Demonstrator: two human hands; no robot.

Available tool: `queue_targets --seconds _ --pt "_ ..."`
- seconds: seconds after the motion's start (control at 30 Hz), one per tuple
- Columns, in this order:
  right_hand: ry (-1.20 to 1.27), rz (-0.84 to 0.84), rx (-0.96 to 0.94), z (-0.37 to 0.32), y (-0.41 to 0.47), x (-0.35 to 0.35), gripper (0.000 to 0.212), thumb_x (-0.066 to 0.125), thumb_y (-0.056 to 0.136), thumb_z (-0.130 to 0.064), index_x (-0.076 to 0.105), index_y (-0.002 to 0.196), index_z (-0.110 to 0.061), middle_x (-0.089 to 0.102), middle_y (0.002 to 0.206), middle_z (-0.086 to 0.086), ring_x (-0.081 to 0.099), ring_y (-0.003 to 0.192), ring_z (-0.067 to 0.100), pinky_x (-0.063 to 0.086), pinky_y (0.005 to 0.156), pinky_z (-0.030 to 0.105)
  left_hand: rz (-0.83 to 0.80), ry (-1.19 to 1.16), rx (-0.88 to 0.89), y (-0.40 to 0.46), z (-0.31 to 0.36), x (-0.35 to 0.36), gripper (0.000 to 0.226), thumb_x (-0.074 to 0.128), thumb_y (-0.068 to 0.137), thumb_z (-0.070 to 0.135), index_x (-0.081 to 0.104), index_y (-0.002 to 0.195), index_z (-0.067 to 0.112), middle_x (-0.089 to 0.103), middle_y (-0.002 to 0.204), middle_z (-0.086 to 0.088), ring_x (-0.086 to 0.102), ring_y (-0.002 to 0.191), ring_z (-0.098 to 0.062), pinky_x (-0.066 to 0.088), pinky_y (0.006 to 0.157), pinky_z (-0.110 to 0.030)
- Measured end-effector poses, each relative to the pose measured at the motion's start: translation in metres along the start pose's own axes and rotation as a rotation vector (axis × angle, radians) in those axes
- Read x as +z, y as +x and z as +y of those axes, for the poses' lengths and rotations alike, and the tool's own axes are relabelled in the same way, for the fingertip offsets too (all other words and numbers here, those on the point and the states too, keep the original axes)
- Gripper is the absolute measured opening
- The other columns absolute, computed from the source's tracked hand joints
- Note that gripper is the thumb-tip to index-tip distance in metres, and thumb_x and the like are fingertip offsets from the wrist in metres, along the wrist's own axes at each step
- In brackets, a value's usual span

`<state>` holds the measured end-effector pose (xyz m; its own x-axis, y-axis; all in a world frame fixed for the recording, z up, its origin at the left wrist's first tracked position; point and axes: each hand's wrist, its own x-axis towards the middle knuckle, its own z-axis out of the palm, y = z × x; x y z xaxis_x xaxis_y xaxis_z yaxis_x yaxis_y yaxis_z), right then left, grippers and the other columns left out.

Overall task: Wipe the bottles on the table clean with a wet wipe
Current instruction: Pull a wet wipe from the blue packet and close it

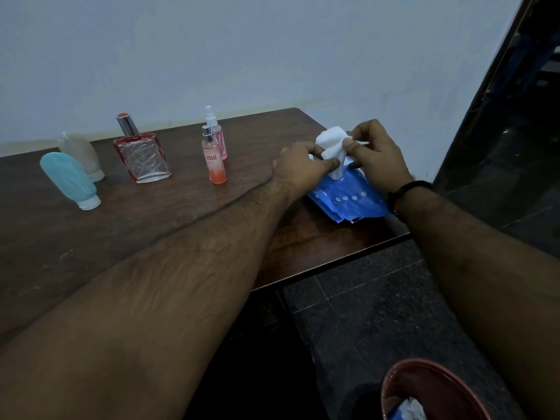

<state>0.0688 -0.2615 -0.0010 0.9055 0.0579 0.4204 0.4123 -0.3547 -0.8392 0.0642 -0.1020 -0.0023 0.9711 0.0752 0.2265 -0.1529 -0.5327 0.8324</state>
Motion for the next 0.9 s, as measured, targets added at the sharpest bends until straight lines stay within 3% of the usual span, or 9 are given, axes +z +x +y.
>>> queue_targets --seconds 0.13,0.23,0.37,0.47,0.53,0.63,0.73,0.8,0.9 --pt "0.194 -0.115 0.076 0.002 0.002 -0.002 0.027 0.060 0.095 -0.023 0.051 0.120 -0.025 0.070 0.097 0.001 0.067 0.091 0.015 0.050 0.072 0.025 -0.008 -0.144 0.011 -0.001 0.003 -0.001 0.015 0.080 0.071 0.038 0.068 0.071 0.030 0.073 0.101 0.004 0.066 0.100 -0.019 0.053 0.094 -0.042" --pt "0.243 -0.064 0.048 -0.004 0.004 -0.004 0.038 0.065 0.092 -0.021 0.054 0.128 -0.016 0.068 0.085 -0.006 0.066 0.087 0.010 0.049 0.075 0.024 -0.004 -0.314 0.016 -0.001 0.007 -0.005 0.012 0.078 0.081 0.016 0.067 0.080 0.022 0.073 0.104 -0.003 0.068 0.101 -0.021 0.054 0.095 -0.043" --pt "0.303 0.044 -0.008 -0.011 0.004 -0.005 0.037 0.073 0.085 -0.016 0.059 0.119 -0.013 0.070 0.082 -0.005 0.068 0.084 0.012 0.056 0.075 0.026 0.021 -0.337 0.031 0.000 0.010 -0.008 0.012 0.079 0.080 0.015 0.069 0.086 0.017 0.073 0.104 -0.005 0.069 0.100 -0.020 0.055 0.094 -0.042" --pt "0.307 0.131 -0.032 -0.013 0.004 -0.007 0.029 0.076 0.082 -0.015 0.064 0.109 -0.015 0.062 0.079 -0.002 0.064 0.079 0.012 0.055 0.071 0.024 0.013 -0.256 0.045 0.003 0.005 -0.008 0.015 0.082 0.072 0.034 0.072 0.078 0.025 0.075 0.097 0.002 0.070 0.095 -0.017 0.057 0.089 -0.043" --pt "0.282 0.161 -0.022 -0.011 0.005 -0.009 0.024 0.077 0.081 -0.015 0.067 0.103 -0.018 0.057 0.076 -0.004 0.060 0.074 0.008 0.052 0.068 0.021 -0.013 -0.122 0.063 0.003 -0.001 -0.008 0.032 0.078 0.059 0.058 0.074 0.079 0.033 0.075 0.096 0.012 0.069 0.096 -0.011 0.055 0.092 -0.042" --pt "0.308 0.128 0.052 -0.003 0.003 -0.009 0.020 0.076 0.081 -0.008 0.069 0.096 -0.019 0.060 0.082 0.004 0.062 0.077 0.012 0.056 0.071 0.026 -0.058 0.116 0.104 0.001 -0.008 -0.011 0.061 0.070 0.052 0.074 0.074 0.102 0.039 0.072 0.107 0.018 0.063 0.108 -0.007 0.047 0.102 -0.041" --pt "0.385 0.119 0.134 0.007 -0.003 -0.009 0.020 0.073 0.081 -0.001 0.070 0.089 -0.018 0.067 0.089 0.007 0.066 0.080 0.015 0.057 0.075 0.032 -0.082 0.351 0.153 -0.001 -0.011 -0.021 0.069 0.067 0.058 0.068 0.068 0.119 0.037 0.068 0.118 0.017 0.057 0.118 -0.012 0.037 0.108 -0.044" --pt "0.450 0.119 0.175 0.011 -0.006 -0.009 0.022 0.071 0.081 0.005 0.068 0.087 -0.016 0.070 0.085 0.003 0.067 0.078 0.014 0.055 0.074 0.030 -0.063 0.403 0.178 -0.002 -0.010 -0.024 0.054 0.072 0.070 0.055 0.065 0.120 0.035 0.067 0.113 0.018 0.054 0.119 -0.011 0.031 0.109 -0.040" --pt "0.504 0.101 0.198 0.011 -0.009 -0.009 0.025 0.066 0.082 0.011 0.067 0.086 -0.014 0.072 0.087 0.002 0.069 0.079 0.013 0.056 0.072 0.029 0.004 0.366 0.197 -0.001 -0.006 -0.022 0.028 0.071 0.081 0.038 0.067 0.108 0.032 0.070 0.096 0.017 0.059 0.104 -0.007 0.032 0.105 -0.036"
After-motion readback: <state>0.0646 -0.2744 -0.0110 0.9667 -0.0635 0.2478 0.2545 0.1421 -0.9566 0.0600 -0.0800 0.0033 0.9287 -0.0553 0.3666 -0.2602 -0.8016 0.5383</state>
